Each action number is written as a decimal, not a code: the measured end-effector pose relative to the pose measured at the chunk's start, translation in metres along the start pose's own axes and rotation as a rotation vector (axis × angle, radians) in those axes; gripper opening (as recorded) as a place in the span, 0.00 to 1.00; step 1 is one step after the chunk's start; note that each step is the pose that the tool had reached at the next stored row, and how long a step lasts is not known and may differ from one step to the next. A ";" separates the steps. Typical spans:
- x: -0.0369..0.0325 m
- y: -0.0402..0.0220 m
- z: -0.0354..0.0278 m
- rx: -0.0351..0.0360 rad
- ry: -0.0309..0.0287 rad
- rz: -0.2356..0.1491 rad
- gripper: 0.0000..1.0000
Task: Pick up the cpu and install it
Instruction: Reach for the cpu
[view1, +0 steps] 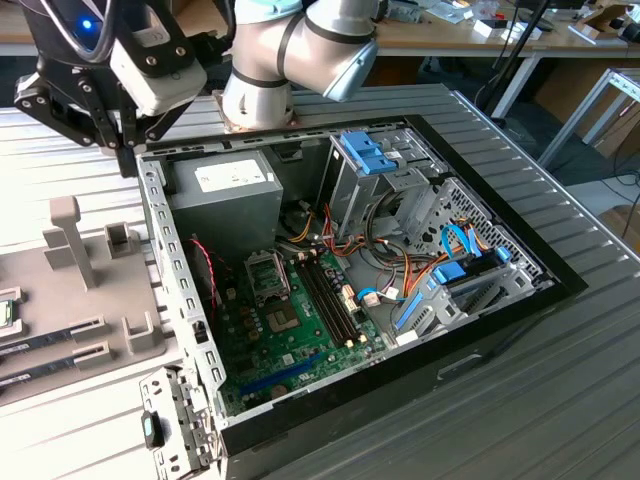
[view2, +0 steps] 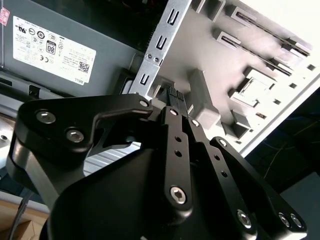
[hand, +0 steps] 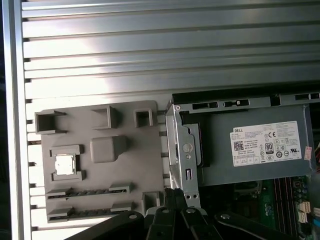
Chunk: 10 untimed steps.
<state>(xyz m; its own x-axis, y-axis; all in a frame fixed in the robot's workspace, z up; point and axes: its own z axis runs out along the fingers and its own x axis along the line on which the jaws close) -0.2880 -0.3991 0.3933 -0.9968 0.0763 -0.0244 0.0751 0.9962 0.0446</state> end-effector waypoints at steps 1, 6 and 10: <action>0.0010 -0.0001 0.0000 -0.0001 0.0000 0.000 0.10; 0.0054 -0.0004 -0.0001 0.0000 0.0000 0.000 0.10; 0.0106 -0.0008 -0.0003 0.0000 0.0000 0.000 0.10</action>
<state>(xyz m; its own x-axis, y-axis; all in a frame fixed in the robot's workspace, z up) -0.2986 -0.3991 0.3933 -0.9968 0.0762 -0.0244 0.0751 0.9962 0.0446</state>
